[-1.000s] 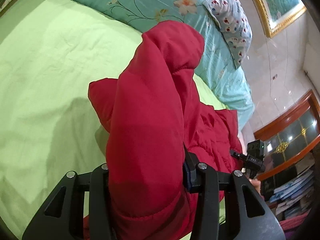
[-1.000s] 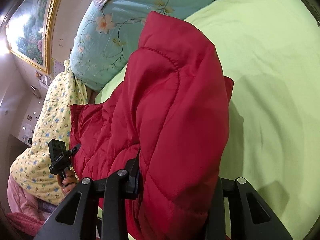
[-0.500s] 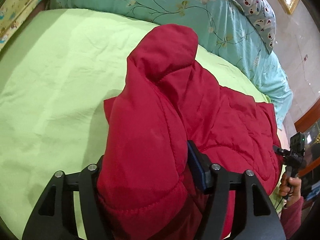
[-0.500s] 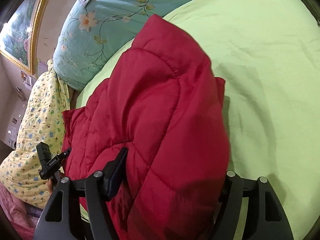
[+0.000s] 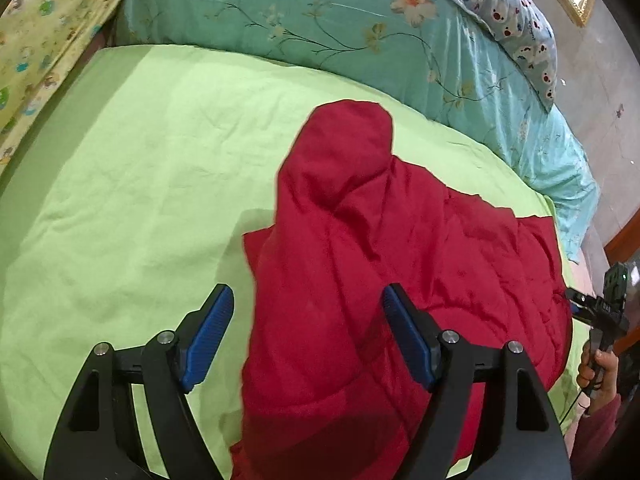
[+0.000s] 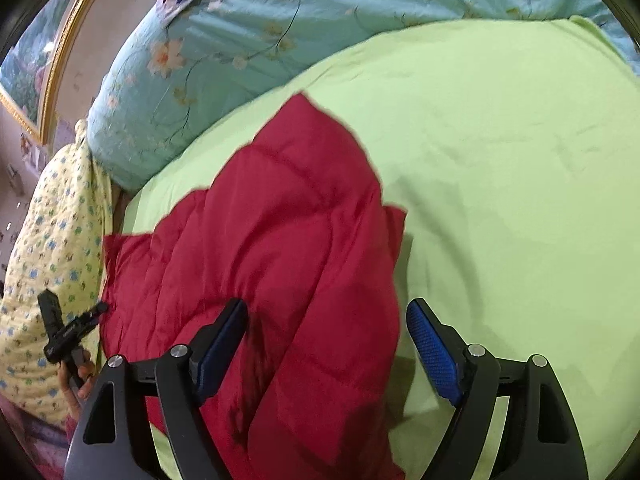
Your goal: Fold large clothes
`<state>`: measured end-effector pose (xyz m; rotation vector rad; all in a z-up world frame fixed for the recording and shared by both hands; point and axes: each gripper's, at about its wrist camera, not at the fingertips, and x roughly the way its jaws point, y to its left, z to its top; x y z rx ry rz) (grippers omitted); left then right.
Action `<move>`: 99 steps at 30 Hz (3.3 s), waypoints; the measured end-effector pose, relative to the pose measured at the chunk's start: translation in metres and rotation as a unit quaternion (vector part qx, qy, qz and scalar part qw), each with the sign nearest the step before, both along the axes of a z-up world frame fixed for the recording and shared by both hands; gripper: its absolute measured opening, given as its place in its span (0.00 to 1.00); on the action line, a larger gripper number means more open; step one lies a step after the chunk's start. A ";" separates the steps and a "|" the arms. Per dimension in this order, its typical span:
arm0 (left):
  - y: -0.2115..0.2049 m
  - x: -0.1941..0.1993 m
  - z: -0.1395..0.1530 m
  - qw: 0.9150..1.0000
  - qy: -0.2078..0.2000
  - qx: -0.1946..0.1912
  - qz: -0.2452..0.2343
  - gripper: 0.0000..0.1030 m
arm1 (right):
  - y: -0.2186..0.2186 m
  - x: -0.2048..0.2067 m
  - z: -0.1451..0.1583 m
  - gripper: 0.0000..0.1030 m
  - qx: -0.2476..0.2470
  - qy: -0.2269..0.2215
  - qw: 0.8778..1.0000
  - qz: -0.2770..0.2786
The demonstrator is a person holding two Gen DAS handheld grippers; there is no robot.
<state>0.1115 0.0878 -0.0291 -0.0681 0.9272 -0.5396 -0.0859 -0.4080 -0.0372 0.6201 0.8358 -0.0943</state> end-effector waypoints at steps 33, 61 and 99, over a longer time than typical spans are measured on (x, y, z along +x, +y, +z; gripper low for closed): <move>-0.043 -0.025 0.052 0.995 -0.090 0.031 0.022 0.38 | 0.000 0.061 -0.017 0.27 -0.099 0.015 0.993 -0.061; -0.101 -0.104 0.016 0.992 -0.038 0.030 -0.118 0.38 | 0.147 0.000 0.042 0.60 -0.174 -0.068 0.978 0.095; -0.093 0.012 -0.017 0.999 0.002 0.052 0.009 0.38 | 0.107 0.077 -0.026 0.61 -0.181 0.005 0.982 0.052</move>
